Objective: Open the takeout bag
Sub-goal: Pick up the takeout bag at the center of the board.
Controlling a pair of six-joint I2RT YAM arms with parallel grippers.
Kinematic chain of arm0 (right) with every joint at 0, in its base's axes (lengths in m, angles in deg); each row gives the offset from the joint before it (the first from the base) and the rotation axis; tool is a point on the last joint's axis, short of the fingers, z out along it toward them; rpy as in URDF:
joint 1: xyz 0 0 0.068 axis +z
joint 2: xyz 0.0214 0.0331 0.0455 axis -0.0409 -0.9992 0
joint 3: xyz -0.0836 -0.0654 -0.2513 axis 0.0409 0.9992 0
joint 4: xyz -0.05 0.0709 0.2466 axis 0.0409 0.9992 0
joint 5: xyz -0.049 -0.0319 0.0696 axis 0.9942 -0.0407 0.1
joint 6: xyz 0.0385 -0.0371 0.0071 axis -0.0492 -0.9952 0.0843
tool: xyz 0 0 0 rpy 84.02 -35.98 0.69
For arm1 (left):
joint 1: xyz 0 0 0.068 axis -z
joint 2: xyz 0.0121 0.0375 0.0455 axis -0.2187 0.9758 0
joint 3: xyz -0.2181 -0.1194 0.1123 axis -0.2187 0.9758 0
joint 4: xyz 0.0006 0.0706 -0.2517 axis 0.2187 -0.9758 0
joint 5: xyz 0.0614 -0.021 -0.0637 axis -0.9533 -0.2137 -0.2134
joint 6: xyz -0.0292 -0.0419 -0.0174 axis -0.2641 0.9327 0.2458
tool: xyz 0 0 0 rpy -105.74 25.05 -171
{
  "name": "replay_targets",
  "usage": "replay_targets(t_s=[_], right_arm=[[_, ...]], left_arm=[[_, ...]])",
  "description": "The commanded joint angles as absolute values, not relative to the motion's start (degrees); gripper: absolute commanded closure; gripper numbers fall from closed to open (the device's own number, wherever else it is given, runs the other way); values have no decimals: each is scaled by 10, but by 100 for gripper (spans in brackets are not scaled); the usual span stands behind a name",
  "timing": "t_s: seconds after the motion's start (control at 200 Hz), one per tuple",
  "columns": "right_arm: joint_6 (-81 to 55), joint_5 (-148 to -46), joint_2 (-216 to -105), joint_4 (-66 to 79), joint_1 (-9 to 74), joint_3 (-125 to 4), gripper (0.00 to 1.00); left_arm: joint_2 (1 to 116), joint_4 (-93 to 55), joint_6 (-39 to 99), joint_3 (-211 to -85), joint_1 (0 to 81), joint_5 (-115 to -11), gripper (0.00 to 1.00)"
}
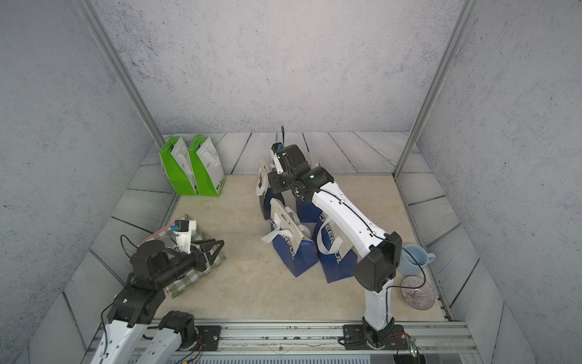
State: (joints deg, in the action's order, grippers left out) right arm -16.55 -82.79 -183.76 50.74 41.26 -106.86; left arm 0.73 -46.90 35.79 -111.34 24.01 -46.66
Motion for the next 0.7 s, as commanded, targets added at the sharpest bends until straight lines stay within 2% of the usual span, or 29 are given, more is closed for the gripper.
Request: replay_targets(t_s=[0.0, 0.175, 0.51, 0.641, 0.696], right_arm=[[-148, -861, -1887, 566, 398, -1136, 45], [-140, -899, -1933, 546, 393, -1172, 45], [-146, -900, -1996, 557, 389, -1248, 47], [-146, -902, -2009, 548, 388, -1256, 54], [-148, -910, -2015, 548, 388, -1263, 61]], left_arm=[[-3, -468, 342, -1107, 242, -466, 52], [-4, -470, 338, -1108, 241, -466, 52], [2, -462, 343, -1103, 241, -455, 50], [10, -463, 341, -1104, 241, -453, 50], [11, -463, 342, -1104, 241, -453, 50]])
